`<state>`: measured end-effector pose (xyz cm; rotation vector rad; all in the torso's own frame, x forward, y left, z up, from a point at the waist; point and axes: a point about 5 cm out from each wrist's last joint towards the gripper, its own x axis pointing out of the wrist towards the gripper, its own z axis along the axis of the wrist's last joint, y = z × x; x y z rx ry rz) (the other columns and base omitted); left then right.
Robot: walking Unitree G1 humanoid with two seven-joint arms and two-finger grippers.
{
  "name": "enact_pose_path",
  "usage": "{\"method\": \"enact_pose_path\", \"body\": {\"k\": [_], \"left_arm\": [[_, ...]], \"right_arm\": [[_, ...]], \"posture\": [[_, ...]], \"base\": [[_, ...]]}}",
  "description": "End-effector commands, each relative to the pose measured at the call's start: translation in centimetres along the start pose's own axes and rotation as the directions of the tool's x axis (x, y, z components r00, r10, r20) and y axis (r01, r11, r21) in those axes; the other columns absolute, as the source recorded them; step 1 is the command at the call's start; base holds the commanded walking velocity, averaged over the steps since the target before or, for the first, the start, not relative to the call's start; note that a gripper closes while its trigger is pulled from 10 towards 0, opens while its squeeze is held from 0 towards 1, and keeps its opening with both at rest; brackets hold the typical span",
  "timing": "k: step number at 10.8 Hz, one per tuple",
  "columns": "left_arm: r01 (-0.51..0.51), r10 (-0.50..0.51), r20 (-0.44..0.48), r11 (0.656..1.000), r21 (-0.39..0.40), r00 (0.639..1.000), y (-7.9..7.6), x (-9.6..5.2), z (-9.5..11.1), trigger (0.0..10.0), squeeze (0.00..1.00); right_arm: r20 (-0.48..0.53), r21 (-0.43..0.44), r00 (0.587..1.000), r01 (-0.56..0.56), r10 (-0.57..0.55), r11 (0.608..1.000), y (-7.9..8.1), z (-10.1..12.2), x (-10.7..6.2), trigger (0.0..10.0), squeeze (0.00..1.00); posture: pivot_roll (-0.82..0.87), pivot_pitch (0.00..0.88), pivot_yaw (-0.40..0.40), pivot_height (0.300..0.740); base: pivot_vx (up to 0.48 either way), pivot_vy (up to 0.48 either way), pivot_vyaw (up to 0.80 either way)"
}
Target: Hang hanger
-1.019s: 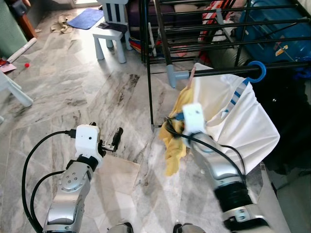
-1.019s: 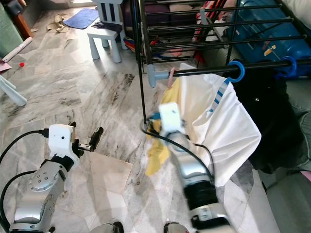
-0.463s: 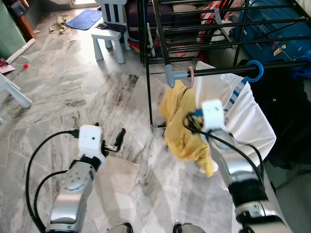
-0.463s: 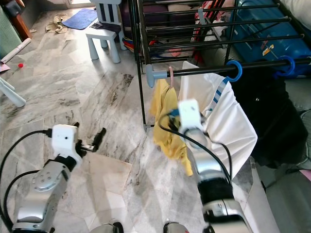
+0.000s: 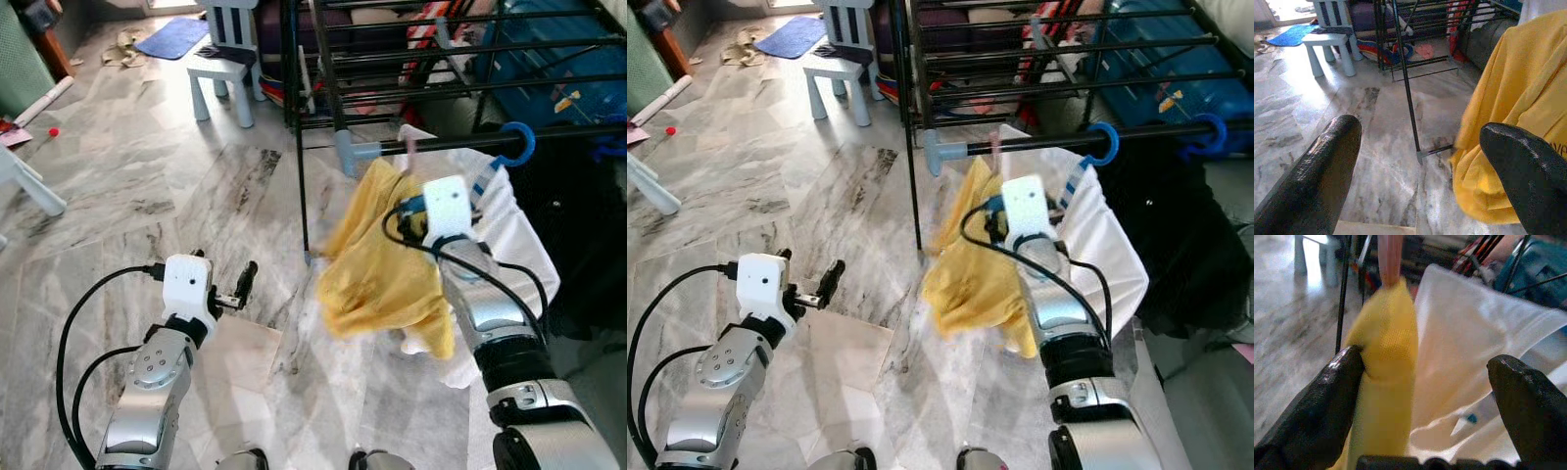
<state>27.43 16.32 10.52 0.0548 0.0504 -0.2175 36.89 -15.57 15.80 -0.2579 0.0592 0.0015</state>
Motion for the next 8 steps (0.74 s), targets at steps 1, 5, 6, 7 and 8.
{"method": "enact_pose_path", "body": {"k": [1,5,6,7,8], "left_arm": [[-0.008,0.008,-0.008,1.0,0.006,1.0,0.1,-0.2,-0.2,10.0,0.0],[0.007,-0.007,-0.017,1.0,0.009,1.0,-0.3,-0.2,-0.3,10.0,0.0],[0.007,-0.007,-0.019,1.0,0.009,1.0,-0.3,-0.2,-0.3,10.0,0.0],[0.009,-0.009,-0.021,1.0,0.012,1.0,-0.3,-0.1,-0.3,10.0,0.0],[0.01,-0.01,-0.023,1.0,0.012,1.0,-0.3,-0.1,-0.3,10.0,0.0]], "right_arm": [[0.067,0.015,0.998,0.006,-0.007,1.0,0.0,1.4,0.2,10.0,0.0],[0.013,0.049,0.999,-0.038,0.038,0.998,0.7,0.0,-0.2,10.0,0.0],[-0.052,0.06,0.997,-0.061,0.064,0.996,0.8,-1.1,-0.2,10.0,0.0],[-0.13,0.046,0.988,-0.078,0.083,0.996,0.8,-2.4,-0.4,10.0,0.0],[-0.146,0.078,0.986,-0.073,0.084,0.994,0.8,-2.9,-0.5,4.6,0.0]], "posture": [[-0.03,0.17,0.019,0.74],[-0.03,0.176,0.02,0.74],[-0.03,0.175,0.02,0.74],[-0.03,0.174,0.019,0.74],[-0.03,0.173,0.019,0.74]], "base": [[0.0,0.0,0.0],[0.0,0.0,0.0],[0.0,0.0,0.0],[0.0,0.0,0.0],[0.0,0.0,0.0]]}}
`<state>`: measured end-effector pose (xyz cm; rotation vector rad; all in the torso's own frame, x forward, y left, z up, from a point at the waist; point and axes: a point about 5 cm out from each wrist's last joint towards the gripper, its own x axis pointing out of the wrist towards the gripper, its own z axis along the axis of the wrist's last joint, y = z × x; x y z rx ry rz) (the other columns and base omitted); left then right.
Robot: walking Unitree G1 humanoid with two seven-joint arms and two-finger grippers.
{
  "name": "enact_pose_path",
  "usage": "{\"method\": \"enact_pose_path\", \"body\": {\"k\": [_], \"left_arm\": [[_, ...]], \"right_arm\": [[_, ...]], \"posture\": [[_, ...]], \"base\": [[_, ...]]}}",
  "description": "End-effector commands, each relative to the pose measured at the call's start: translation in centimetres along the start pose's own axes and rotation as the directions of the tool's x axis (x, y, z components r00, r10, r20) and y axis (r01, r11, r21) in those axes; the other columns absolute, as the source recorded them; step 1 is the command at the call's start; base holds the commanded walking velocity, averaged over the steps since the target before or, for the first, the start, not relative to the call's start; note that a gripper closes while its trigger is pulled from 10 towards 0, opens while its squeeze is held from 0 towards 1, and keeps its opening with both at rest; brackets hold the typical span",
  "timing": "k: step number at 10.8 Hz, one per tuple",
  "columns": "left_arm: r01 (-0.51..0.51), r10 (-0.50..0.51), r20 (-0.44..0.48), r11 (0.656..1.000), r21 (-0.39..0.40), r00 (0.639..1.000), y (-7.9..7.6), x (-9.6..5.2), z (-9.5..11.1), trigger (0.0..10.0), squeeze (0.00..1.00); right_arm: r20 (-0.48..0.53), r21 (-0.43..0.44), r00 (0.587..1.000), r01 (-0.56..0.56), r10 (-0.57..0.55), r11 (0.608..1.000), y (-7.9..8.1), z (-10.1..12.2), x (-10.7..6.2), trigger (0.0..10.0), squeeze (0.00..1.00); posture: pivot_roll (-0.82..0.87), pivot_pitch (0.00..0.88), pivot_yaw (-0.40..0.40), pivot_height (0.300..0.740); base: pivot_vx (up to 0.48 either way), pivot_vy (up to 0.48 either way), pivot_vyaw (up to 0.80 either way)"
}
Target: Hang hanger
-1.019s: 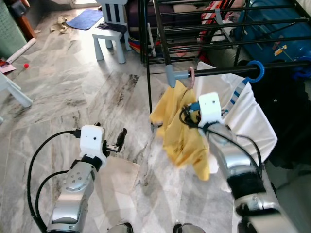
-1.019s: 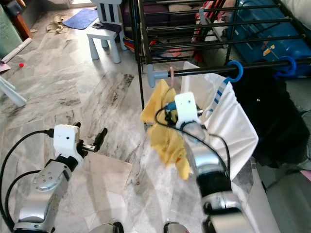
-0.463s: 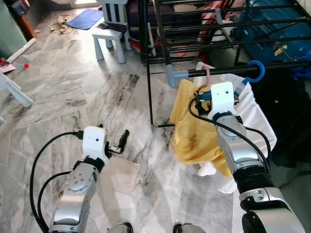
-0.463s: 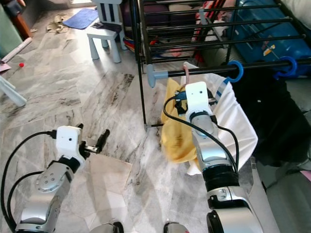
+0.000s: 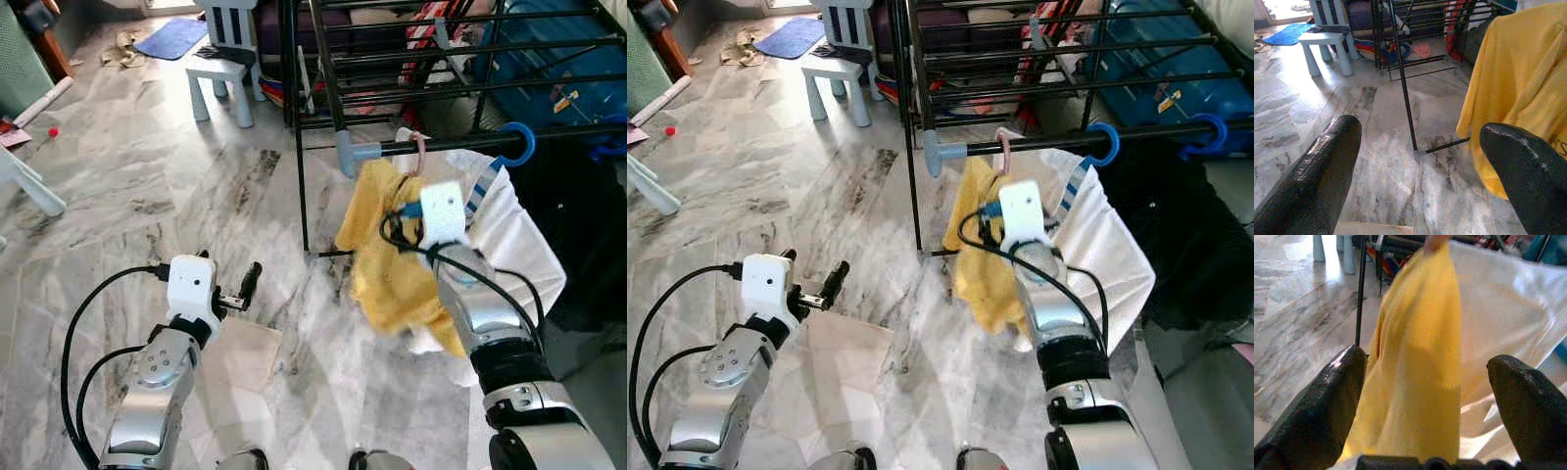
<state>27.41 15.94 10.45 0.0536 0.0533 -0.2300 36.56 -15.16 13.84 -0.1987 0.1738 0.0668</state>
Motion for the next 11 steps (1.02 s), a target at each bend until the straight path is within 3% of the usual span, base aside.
{"method": "enact_pose_path", "body": {"k": [1,6,11], "left_arm": [[-0.002,0.003,-0.022,1.0,0.014,1.0,0.07,-0.13,-0.32,10.0,0.0],[0.006,-0.005,-0.028,1.0,0.024,1.0,0.03,0.17,-0.36,10.0,0.0],[0.004,-0.003,-0.032,0.999,0.041,0.999,0.38,0.08,-0.33,10.0,0.0]], "right_arm": [[-0.046,0.039,0.999,-0.005,0.007,0.999,0.0,-1.15,-0.22,0.0,0.0],[-0.113,0.102,0.993,-0.022,0.034,0.994,-0.22,-1.96,-0.4,0.0,0.0],[-0.11,0.098,0.993,-0.029,0.04,0.995,-0.29,-1.92,-0.24,0.0,0.0]], "posture": [[-0.03,0.172,0.02,0.74],[-0.04,0.162,0.026,0.74],[-0.03,0.158,0.027,0.74]], "base": [[0.0,0.0,0.0],[0.0,0.0,0.0],[0.0,0.0,0.0]]}}
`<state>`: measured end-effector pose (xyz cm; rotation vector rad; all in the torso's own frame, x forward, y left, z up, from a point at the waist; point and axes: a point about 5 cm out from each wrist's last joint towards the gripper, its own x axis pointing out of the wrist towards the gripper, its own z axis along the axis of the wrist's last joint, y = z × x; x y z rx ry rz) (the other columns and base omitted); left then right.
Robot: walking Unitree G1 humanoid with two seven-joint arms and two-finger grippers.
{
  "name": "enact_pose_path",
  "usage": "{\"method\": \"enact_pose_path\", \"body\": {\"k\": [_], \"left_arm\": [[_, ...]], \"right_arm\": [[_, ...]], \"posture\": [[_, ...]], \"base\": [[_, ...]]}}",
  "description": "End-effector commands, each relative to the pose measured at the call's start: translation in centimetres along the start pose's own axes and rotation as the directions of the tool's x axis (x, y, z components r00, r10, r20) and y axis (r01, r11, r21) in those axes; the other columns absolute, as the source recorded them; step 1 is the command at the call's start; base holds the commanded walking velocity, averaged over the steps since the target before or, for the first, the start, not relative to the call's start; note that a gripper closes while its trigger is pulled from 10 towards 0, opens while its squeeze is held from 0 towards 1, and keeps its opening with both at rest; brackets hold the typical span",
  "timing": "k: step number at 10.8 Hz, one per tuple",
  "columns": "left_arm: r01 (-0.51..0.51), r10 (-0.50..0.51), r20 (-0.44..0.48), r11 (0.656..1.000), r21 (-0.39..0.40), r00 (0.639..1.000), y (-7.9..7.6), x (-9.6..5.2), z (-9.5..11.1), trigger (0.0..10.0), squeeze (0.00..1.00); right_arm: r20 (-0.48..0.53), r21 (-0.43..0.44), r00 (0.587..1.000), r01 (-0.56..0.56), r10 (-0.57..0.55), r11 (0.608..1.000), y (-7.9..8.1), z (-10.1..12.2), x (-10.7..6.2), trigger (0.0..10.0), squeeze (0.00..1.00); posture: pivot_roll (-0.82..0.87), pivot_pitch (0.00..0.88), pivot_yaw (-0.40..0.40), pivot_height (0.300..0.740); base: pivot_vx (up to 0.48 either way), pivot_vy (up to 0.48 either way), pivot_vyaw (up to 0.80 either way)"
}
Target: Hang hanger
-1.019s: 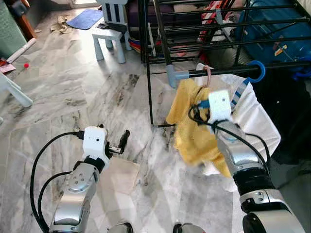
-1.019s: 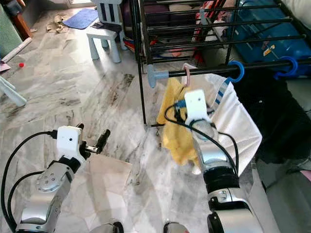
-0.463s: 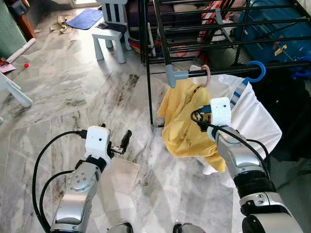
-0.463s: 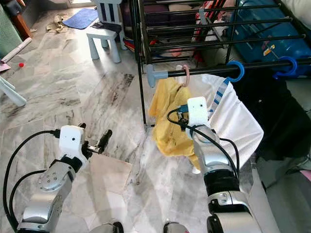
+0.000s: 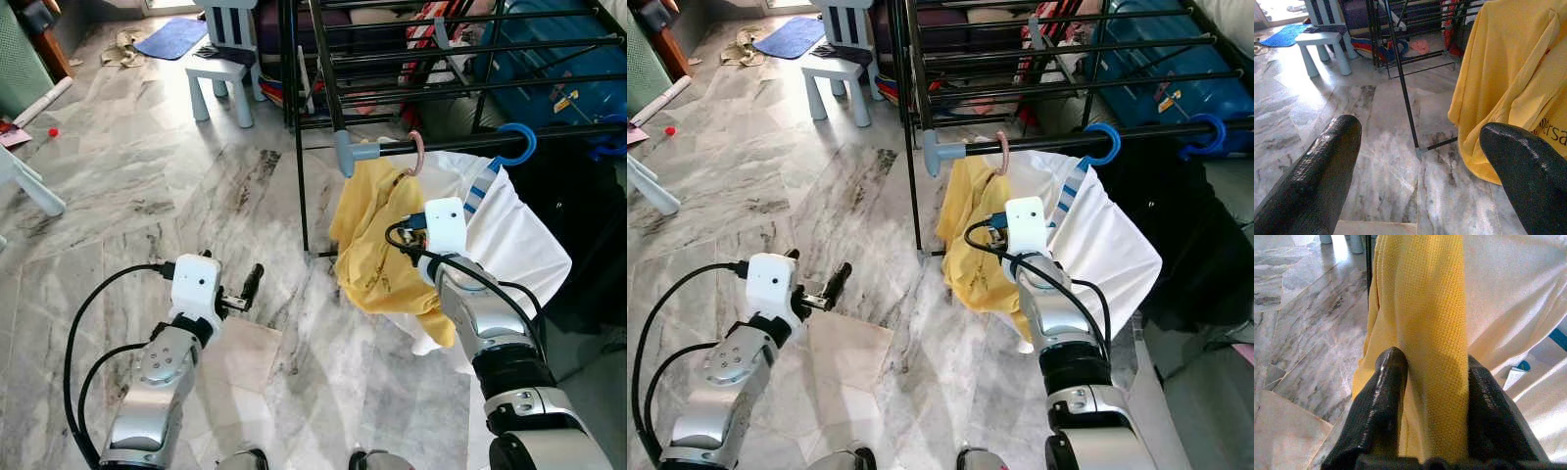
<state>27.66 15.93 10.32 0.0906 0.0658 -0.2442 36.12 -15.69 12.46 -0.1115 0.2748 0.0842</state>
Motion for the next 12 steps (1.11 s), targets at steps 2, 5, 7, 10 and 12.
{"method": "enact_pose_path", "body": {"k": [2,5,7,10,12], "left_arm": [[-0.016,0.016,-0.012,1.0,0.009,1.0,0.2,-0.2,-0.2,10.0,0.0],[-0.015,0.015,-0.002,1.0,0.004,1.0,0.1,-0.1,0.0,10.0,0.0],[-0.01,0.01,-0.004,1.0,0.004,1.0,0.0,0.0,0.0,10.0,0.0],[-0.01,0.01,0.002,1.0,0.003,1.0,-0.2,0.1,0.0,10.0,0.0],[-0.005,0.005,0.017,1.0,-0.003,1.0,-0.4,0.1,0.3,10.0,0.0]], "right_arm": [[-0.017,0.008,1.0,0.004,-0.004,1.0,0.0,-0.8,-0.2,0.0,0.0],[-0.006,0.004,1.0,0.006,-0.005,1.0,-0.1,-0.7,-0.2,0.0,0.0],[0.016,-0.005,1.0,0.004,-0.004,1.0,0.1,-0.5,-0.3,0.0,0.0],[0.148,0.008,0.989,0.017,-0.018,1.0,0.1,1.4,-0.6,0.0,0.0],[0.247,0.022,0.968,0.045,-0.049,0.999,-0.3,2.8,-1.3,0.0,0.0]], "posture": [[-0.03,0.158,0.025,0.74],[-0.04,0.161,0.028,0.74],[-0.04,0.165,0.03,0.74],[-0.05,0.166,0.035,0.74],[-0.05,0.169,0.042,0.74]], "base": [[0.0,0.0,0.0],[0.0,0.0,0.0],[0.0,0.0,0.0],[0.0,0.0,0.0],[0.0,0.0,0.0]]}}
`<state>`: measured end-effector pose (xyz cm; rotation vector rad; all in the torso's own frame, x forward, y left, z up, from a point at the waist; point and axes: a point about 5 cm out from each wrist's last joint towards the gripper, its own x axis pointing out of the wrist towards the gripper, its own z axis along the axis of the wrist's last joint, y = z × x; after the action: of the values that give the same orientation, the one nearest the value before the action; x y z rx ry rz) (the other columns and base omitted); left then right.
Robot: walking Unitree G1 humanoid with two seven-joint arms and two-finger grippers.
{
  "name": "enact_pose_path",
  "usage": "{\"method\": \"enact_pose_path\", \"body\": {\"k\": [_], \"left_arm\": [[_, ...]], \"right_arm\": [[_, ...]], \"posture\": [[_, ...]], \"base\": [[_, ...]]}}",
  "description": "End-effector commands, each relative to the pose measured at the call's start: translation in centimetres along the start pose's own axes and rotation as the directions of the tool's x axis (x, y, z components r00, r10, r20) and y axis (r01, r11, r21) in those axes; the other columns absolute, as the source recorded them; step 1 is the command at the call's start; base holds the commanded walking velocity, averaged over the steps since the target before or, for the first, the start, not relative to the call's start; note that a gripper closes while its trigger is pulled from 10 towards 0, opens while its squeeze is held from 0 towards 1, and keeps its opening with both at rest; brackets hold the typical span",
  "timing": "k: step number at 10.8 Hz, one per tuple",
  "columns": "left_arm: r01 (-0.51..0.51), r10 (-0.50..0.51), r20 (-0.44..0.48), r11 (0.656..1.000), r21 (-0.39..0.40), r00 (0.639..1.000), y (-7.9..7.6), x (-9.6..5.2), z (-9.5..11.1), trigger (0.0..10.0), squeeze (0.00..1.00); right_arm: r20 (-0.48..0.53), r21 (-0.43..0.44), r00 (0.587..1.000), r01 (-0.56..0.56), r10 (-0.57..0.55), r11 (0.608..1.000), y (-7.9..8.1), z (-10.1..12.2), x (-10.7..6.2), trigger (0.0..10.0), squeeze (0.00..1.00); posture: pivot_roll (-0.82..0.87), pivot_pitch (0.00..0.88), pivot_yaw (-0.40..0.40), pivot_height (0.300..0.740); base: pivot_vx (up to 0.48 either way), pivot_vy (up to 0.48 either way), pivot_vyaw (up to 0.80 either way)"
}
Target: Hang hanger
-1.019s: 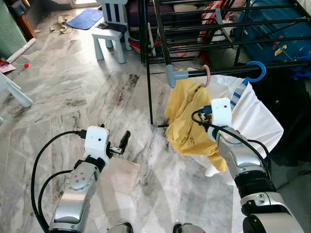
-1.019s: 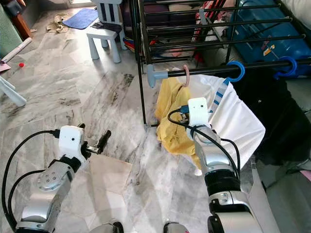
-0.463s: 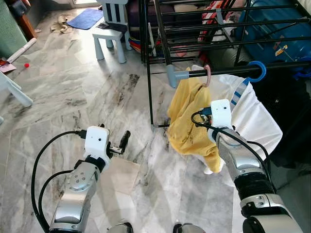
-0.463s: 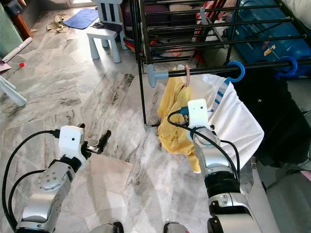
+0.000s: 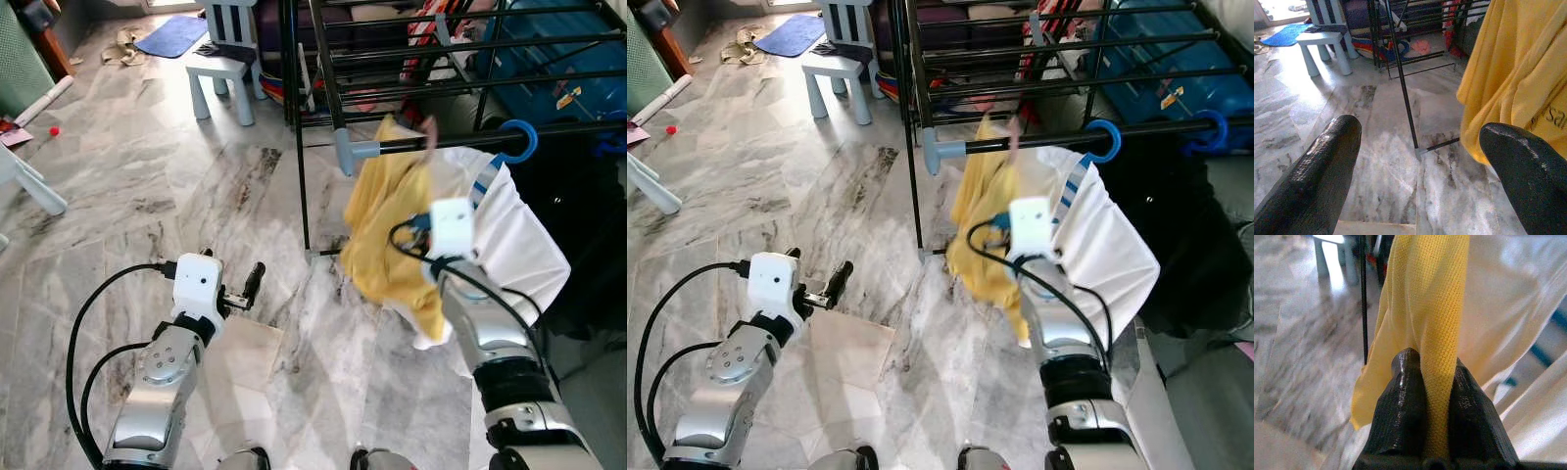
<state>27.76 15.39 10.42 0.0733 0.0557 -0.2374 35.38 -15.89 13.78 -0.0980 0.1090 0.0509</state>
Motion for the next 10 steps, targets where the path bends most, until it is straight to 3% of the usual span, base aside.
{"method": "enact_pose_path", "body": {"k": [1,3,5,9,10], "left_arm": [[0.003,-0.003,0.006,1.0,0.003,1.0,-0.1,0.0,0.2,10.0,0.0],[0.004,-0.004,0.005,1.0,-0.002,1.0,-0.3,0.1,0.2,10.0,0.0],[0.009,-0.009,0.011,1.0,-0.012,1.0,-0.6,0.3,0.4,10.0,0.0],[0.008,-0.008,0.011,1.0,-0.016,1.0,-1.0,0.5,0.5,10.0,0.0],[0.009,-0.009,0.007,1.0,-0.014,1.0,-0.9,0.6,0.6,10.0,0.0]], "right_arm": [[0.15,0.018,0.989,0.018,-0.02,1.0,-0.2,2.3,-0.6,0.0,0.0],[0.151,0.014,0.988,0.021,-0.023,1.0,-0.3,1.5,-1.8,0.0,0.0],[0.125,0.021,0.992,0.024,-0.026,0.999,0.0,0.0,-4.1,0.0,0.0],[0.057,0.02,0.998,-0.02,0.019,1.0,1.9,-2.2,-8.5,0.0,0.0],[0.047,0.024,0.999,-0.018,0.017,1.0,2.0,-2.3,-8.8,0.0,0.0]], "posture": [[-0.05,0.171,0.045,0.74],[-0.06,0.174,0.047,0.74],[-0.08,0.195,0.049,0.74],[-0.11,0.25,0.069,0.74],[-0.12,0.257,0.078,0.74]], "base": [[0.0,0.0,0.0],[0.0,0.0,0.0],[0.0,0.0,0.0],[0.0,0.0,0.0],[0.0,0.0,0.0]]}}
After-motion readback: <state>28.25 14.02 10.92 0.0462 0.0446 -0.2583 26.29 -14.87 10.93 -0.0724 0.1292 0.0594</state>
